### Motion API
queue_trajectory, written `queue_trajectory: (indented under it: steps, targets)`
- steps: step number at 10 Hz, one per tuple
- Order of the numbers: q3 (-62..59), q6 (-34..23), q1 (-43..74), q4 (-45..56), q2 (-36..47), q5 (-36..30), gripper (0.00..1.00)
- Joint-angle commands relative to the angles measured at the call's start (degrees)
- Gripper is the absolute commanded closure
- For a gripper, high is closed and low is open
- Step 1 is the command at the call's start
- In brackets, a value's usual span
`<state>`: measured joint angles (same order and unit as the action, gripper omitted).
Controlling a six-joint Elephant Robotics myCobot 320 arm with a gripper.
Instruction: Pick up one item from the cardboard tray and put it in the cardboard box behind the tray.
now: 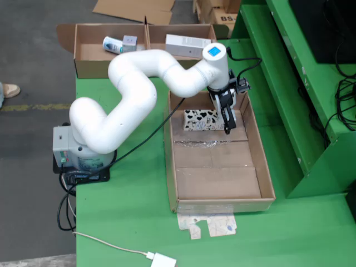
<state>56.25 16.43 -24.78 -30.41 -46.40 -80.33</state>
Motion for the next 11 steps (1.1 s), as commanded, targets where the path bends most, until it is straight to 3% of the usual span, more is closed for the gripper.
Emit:
queue_trajectory:
  steps: [1, 11]
  targets:
    - [-3.11, -0.43, 1.50, -1.30, -1.71, -0.36, 0.00]
    - [-12.29, -1.09, 3.16, 2.16, -9.78, -0.94, 0.00]
